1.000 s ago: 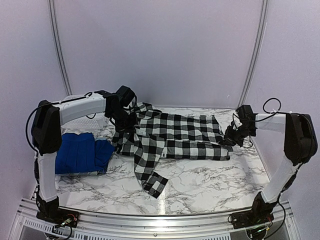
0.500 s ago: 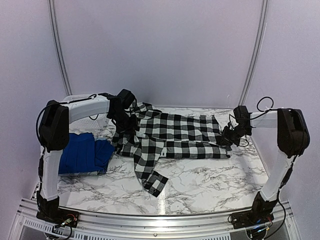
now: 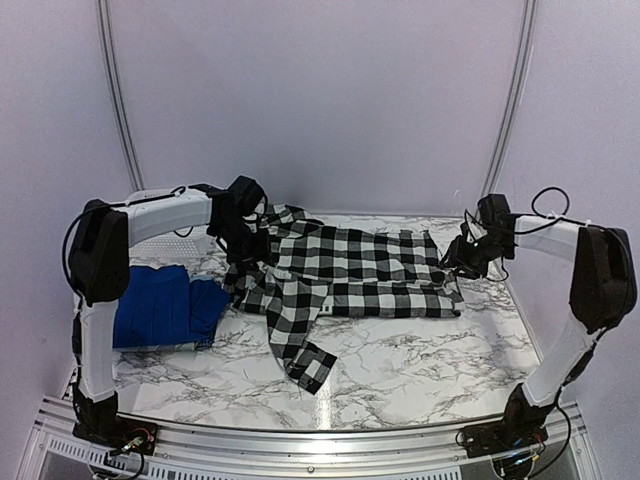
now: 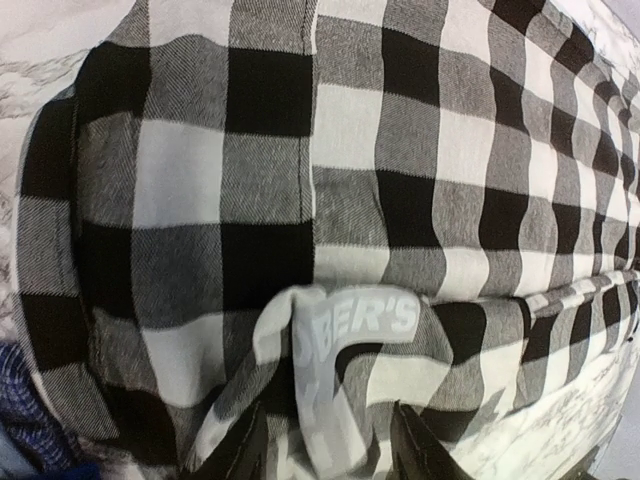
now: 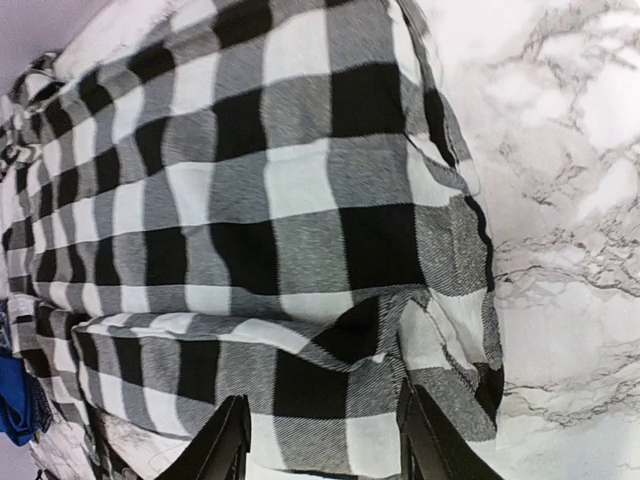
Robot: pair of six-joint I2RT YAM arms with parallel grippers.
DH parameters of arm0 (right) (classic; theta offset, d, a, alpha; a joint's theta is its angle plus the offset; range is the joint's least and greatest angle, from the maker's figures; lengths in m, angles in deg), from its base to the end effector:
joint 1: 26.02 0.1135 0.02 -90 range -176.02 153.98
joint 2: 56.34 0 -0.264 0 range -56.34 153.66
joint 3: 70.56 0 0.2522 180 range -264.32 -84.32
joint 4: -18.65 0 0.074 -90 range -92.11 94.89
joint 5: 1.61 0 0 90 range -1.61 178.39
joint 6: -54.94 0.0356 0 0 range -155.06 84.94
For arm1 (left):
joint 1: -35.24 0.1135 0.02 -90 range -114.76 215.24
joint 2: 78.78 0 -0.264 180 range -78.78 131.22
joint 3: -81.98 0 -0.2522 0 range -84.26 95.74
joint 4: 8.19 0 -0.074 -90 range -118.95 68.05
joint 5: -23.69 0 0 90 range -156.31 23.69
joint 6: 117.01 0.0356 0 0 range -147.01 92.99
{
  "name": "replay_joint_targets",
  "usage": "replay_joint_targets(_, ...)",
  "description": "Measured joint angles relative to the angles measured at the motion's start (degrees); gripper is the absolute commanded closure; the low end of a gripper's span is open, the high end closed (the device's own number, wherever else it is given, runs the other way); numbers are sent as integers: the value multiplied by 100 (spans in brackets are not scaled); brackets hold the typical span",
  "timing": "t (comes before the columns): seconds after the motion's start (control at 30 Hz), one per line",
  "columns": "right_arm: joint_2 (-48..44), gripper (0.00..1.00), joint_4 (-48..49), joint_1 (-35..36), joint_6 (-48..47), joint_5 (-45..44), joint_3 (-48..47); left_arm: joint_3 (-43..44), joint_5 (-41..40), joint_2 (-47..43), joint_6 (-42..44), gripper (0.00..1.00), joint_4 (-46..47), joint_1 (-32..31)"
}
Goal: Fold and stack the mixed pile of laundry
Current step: Fold the flattened shirt at the center of the board.
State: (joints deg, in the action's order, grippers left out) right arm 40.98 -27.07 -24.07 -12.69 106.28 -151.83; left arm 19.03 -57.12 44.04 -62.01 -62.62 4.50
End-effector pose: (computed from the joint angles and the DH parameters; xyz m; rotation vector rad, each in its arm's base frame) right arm 0.3465 0.0227 0.2106 0.3696 2.6491 0.5528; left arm 0.3996 -0.2442 0.2153 -0.0432 2.7323 -0.5790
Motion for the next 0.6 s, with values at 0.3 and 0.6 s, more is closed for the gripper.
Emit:
replay_joint_targets(0.3, -614, 61, 575, 249, -116, 691, 671, -1285, 63, -879, 269, 73, 92, -2)
replay_joint_targets(0.6, 417, 65, 1191, 463, -15, 879, 1174, -1563, -7, -442, 356, 85, 420, 0)
